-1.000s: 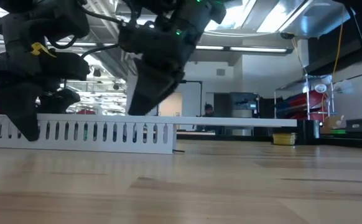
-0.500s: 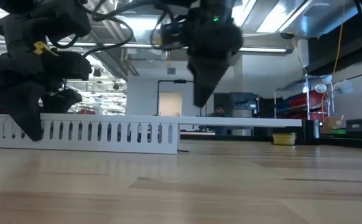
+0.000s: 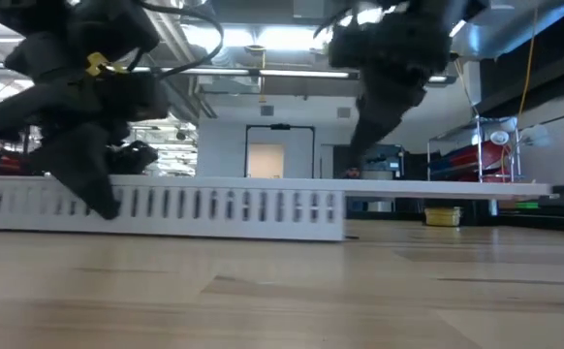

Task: Ziptie cables
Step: Close the white cable duct

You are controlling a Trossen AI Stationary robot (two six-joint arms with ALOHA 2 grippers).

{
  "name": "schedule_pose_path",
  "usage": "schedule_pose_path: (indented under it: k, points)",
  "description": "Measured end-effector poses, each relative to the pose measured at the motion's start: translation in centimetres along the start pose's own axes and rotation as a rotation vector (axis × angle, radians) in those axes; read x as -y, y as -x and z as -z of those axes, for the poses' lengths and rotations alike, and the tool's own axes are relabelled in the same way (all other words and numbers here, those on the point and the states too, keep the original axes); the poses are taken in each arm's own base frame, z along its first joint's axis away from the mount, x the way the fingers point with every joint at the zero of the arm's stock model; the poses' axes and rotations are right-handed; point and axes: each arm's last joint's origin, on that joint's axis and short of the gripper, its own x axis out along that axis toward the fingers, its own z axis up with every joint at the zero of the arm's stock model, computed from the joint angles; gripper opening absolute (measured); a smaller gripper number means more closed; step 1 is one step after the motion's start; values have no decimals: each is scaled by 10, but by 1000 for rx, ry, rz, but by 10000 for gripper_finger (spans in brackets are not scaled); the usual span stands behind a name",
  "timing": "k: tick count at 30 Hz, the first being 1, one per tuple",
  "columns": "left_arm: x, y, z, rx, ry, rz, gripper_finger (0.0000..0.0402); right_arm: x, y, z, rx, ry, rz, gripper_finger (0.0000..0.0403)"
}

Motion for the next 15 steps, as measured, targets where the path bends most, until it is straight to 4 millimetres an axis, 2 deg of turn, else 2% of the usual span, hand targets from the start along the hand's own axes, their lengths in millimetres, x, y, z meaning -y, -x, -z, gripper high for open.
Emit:
schedule_pose_path:
  k: [4, 8, 15]
  points:
    - [-2, -13, -9, 64, 13, 1, 235, -4, 5, 15, 243, -71, -90, 204]
    - [-4, -21, -23, 82, 7, -10, 235, -12, -2, 22, 369, -70, -150, 204]
    - [-4, -7, -40, 14, -58, -25, 235, -12, -11, 21, 398, -77, -151, 204]
